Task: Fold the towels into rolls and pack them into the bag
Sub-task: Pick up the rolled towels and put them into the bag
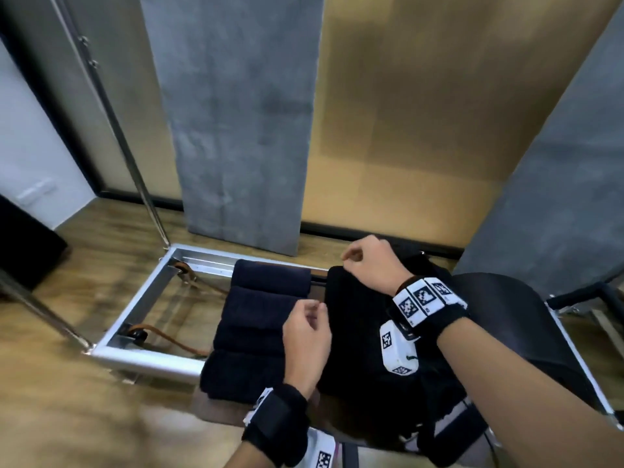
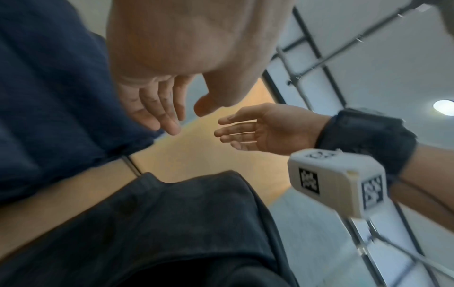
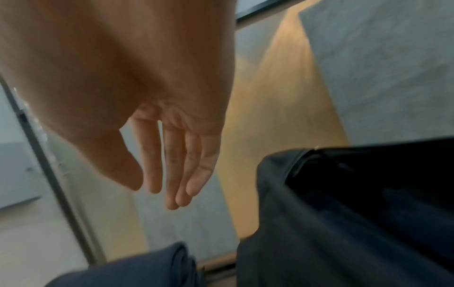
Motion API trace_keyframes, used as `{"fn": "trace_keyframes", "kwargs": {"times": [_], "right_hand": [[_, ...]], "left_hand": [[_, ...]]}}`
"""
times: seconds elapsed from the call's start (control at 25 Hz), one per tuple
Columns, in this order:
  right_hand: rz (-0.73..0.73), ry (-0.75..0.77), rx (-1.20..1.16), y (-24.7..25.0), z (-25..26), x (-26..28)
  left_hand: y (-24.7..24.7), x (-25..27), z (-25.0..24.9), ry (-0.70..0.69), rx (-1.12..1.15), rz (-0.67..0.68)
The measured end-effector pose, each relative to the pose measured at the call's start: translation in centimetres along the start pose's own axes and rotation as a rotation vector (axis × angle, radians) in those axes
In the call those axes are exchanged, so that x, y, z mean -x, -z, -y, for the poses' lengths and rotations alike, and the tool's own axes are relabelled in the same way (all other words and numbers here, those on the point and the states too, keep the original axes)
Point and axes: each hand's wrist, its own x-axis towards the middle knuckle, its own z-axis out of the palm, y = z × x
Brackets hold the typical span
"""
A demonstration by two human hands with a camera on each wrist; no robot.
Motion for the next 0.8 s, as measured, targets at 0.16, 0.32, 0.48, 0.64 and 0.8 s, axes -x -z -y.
{"fn": "trace_keyframes", "kwargs": {"times": [0.16,0.32,0.48,0.64,0.8], "right_hand": [[0.294,0.132,0.148,-7.5,3.7,0.3],[0.323,0.241,0.551,-12.3,4.5,0.6],[0.299,0.326,0.630,-13.1,5.3,0.8],[0.291,0.338,0.428,-10.8,6.0,1.6],[0.236,0.361,0.268,-7.2,5.2,2.8]], "left_hand": [[4.2,-0.7,3.4,0.434,0.211,-0.106],[5.6,-1.6,4.4,0.621,0.418,-0.051],[6.5,-2.5,4.8,0.641,0.548,-0.016],[6.7,-3.0,3.5,0.630,0.716,-0.065],[6.2,-3.5,0.6,0.571,0.889,-0.042]]}}
